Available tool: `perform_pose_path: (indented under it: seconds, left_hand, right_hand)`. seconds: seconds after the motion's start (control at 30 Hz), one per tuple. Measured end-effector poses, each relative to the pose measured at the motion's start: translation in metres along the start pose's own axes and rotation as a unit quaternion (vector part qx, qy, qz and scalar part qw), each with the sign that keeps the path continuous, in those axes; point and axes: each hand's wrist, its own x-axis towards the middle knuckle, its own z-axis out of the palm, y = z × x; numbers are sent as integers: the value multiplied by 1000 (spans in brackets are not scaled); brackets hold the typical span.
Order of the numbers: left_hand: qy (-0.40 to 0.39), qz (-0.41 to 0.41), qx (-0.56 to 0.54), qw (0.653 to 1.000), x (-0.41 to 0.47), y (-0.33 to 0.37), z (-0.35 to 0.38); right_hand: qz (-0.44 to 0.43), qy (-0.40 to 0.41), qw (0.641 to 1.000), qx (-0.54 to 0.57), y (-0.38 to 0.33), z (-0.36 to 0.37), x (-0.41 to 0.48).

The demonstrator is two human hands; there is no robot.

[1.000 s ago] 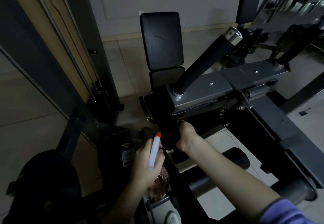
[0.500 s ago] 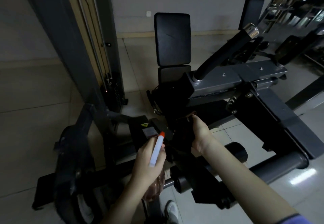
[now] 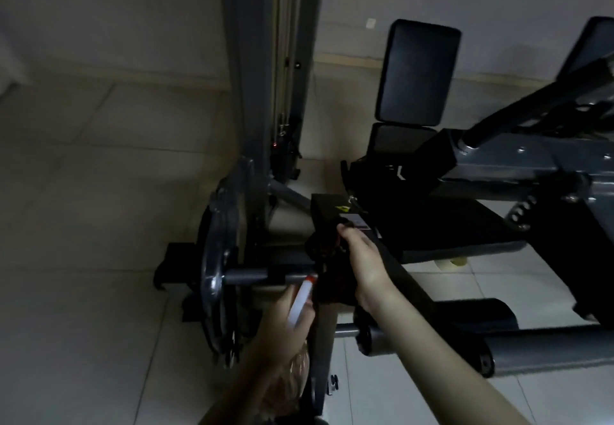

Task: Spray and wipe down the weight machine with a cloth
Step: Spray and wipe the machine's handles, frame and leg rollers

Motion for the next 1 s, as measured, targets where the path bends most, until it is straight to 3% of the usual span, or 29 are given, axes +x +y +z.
perform_pose_path:
  seconds: [0.13,0.27,0.47,0.7,0.9,1.0]
  left_hand:
    - [8,-56,-23,998,-13,-23,-4]
    - [69,-104,-104,987,-21,-21,-7]
    - [142,-118,-127,975,-29,-19,-14]
    - [146,-163,-136,966,-36,-25,-20]
    - [143,-153,-112,971,-42,-28,-25]
    - [146,-175,-139,964,-45,-30,-29]
  right_hand:
    - [-19,-31,996,-75,23,9,0]
    - [13,-25,998,-57,38,11,1]
    - [14,-15,998,-63,47,15,6]
    - [8,-36,996,-79,55,22,12]
    - [-57,-24,987,-151,74,29,29]
    - [-131,-9,961,-243,76,36,34]
